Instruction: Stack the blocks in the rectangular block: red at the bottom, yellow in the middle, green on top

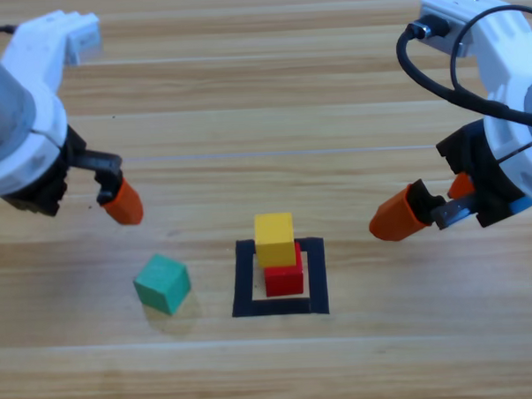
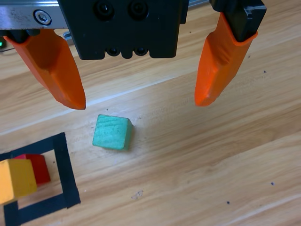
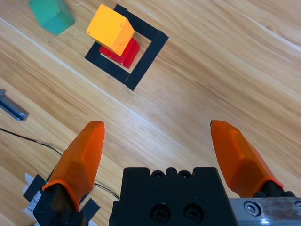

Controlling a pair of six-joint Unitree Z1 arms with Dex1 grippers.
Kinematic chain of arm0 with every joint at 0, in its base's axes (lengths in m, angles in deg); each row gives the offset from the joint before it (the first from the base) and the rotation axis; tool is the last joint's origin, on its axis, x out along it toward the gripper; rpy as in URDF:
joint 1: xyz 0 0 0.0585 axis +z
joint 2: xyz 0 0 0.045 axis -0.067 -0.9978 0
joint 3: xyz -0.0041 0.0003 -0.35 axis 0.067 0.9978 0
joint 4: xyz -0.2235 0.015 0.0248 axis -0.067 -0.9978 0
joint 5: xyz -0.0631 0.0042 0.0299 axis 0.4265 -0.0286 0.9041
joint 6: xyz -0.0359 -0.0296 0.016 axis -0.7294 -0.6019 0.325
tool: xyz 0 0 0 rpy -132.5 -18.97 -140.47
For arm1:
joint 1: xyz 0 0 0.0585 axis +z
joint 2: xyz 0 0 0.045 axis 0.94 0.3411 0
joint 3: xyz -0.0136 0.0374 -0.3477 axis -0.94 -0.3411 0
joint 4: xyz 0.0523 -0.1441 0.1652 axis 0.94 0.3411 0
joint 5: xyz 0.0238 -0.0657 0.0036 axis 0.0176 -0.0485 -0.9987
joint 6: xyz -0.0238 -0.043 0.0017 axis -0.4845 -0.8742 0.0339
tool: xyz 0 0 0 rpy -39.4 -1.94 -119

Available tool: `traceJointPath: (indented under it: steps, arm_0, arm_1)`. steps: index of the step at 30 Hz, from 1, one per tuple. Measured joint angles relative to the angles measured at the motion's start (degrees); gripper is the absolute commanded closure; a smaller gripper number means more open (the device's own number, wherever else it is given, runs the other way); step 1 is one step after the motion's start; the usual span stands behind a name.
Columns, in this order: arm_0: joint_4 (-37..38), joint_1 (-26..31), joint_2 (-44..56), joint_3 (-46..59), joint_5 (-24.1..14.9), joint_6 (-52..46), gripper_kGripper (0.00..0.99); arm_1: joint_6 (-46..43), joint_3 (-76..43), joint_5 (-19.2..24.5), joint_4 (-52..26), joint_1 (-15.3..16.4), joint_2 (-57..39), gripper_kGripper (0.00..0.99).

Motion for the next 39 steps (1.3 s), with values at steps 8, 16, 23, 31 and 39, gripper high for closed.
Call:
traceJointPath:
  steps: [8, 16, 23, 31, 39]
  arm_0:
    - [0.1, -3.1, -4.0, 0.0, 0.3, 2.6, 0.022]
    - [2.5, -6.0, -9.5, 0.2, 0.2, 1.4, 0.021]
    - [3.9, -6.4, -13.6, 0.2, -0.4, -0.9, 0.033]
    - [8.5, -6.4, -17.5, 0.6, -0.5, -1.0, 0.045]
    - [11.3, -6.4, -18.3, 2.9, -0.5, -1.0, 0.047]
  arm_1:
    - [-4.8, -3.7, -5.6, -4.3, -4.5, 0.0, 0.004]
    - [-10.9, -5.8, -6.1, -7.1, -6.3, 0.0, 0.005]
    - [-12.9, -8.3, -6.1, -9.1, -6.4, 0.0, 0.005]
    - [-13.9, -8.4, -5.8, -9.6, -6.4, 0.0, 0.005]
    - [-14.8, -8.4, -5.8, -9.6, -6.4, 0.4, 0.005]
